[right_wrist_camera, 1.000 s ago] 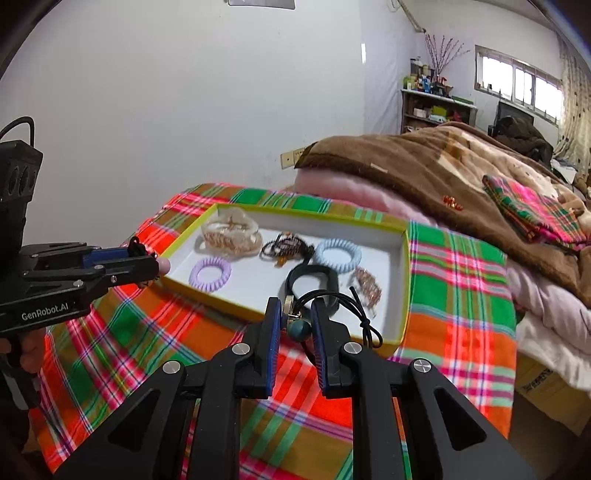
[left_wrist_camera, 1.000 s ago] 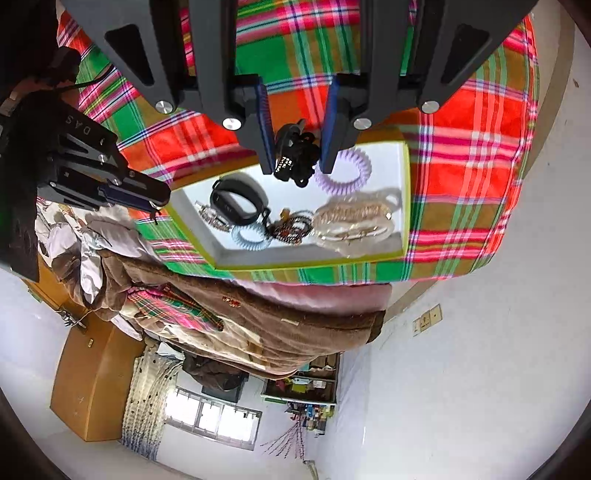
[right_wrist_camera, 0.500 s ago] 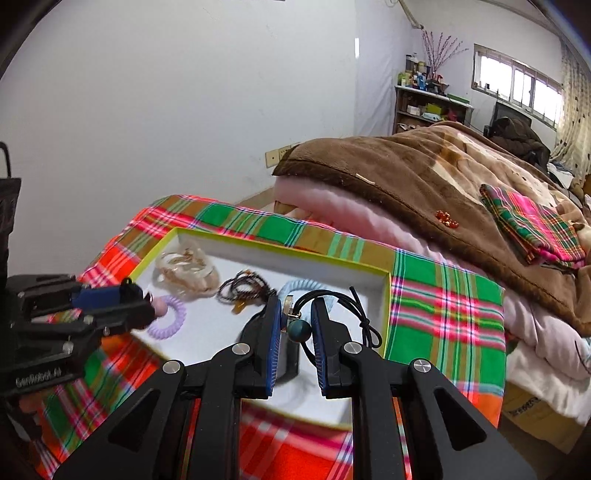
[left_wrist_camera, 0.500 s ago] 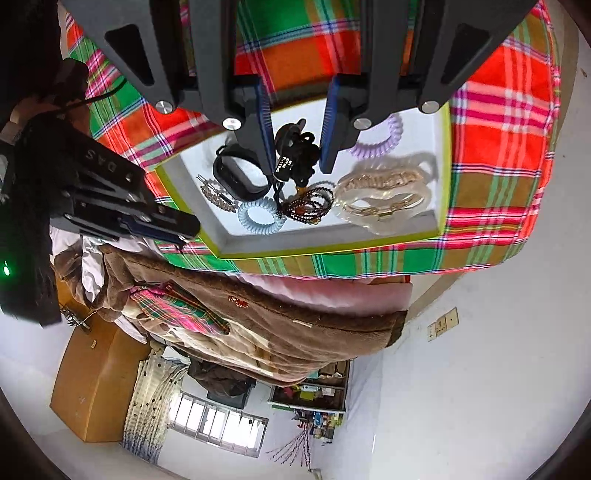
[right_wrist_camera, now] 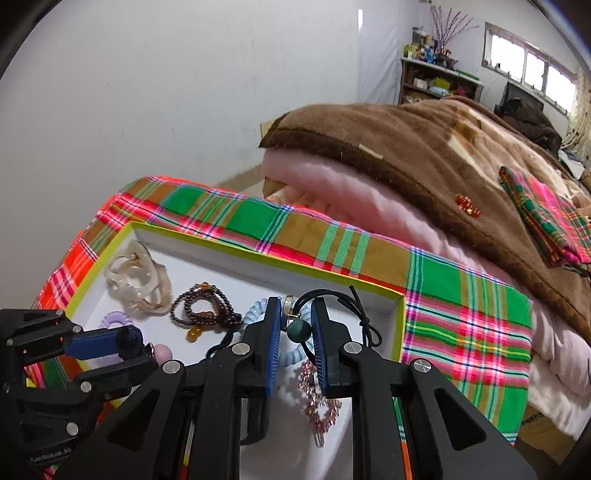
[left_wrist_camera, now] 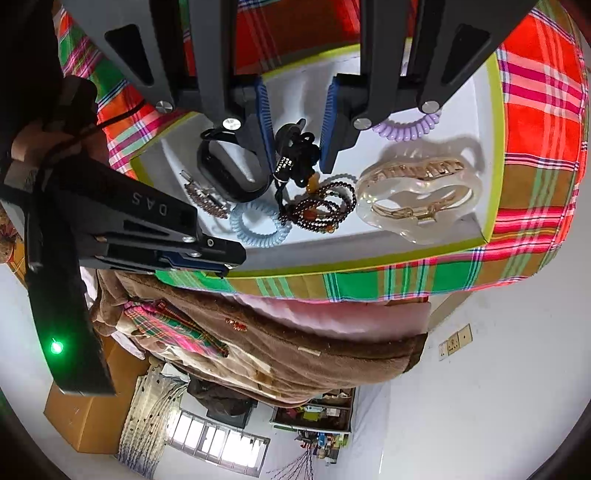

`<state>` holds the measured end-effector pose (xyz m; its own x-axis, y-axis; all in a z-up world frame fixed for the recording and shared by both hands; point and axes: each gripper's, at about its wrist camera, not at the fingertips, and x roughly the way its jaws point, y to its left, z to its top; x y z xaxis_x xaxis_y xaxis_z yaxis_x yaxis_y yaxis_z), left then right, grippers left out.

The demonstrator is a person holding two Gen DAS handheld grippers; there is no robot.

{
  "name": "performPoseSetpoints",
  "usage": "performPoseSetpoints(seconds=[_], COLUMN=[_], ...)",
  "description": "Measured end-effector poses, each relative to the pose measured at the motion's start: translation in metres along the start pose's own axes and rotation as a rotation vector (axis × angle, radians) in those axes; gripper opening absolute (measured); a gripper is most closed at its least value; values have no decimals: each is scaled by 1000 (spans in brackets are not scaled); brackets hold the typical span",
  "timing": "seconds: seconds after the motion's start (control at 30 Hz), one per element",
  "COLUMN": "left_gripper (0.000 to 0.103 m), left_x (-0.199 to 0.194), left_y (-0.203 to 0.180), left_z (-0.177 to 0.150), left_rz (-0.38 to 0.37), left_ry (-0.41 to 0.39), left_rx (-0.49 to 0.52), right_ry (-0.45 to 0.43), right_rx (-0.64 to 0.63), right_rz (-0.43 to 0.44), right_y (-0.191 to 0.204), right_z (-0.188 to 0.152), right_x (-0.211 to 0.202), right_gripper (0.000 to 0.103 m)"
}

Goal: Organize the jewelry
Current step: 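Lower the black clip into the box and open the left gripper while the right gripper releases the hair tie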

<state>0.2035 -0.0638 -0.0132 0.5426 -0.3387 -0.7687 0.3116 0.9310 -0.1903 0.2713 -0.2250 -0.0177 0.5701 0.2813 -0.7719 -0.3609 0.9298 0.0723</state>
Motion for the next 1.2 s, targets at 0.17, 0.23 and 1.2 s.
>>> performPoseSetpoints(seconds=[0.17, 0.23, 1.2], left_gripper=[25, 25, 42], left_x=[10, 13, 23], left_y=[2, 2, 4], left_z=[-1, -3, -2], left_rz=[3, 1, 2], left_ry=[19, 25, 44], left_rx=[-7, -4, -28], right_ry=[39, 49, 90], right_rx=[-11, -18, -27], right_rz=[7, 0, -40], right_y=[-1, 0, 1], right_z=[2, 2, 6], right_x=[16, 21, 37], right_gripper=[17, 17, 24])
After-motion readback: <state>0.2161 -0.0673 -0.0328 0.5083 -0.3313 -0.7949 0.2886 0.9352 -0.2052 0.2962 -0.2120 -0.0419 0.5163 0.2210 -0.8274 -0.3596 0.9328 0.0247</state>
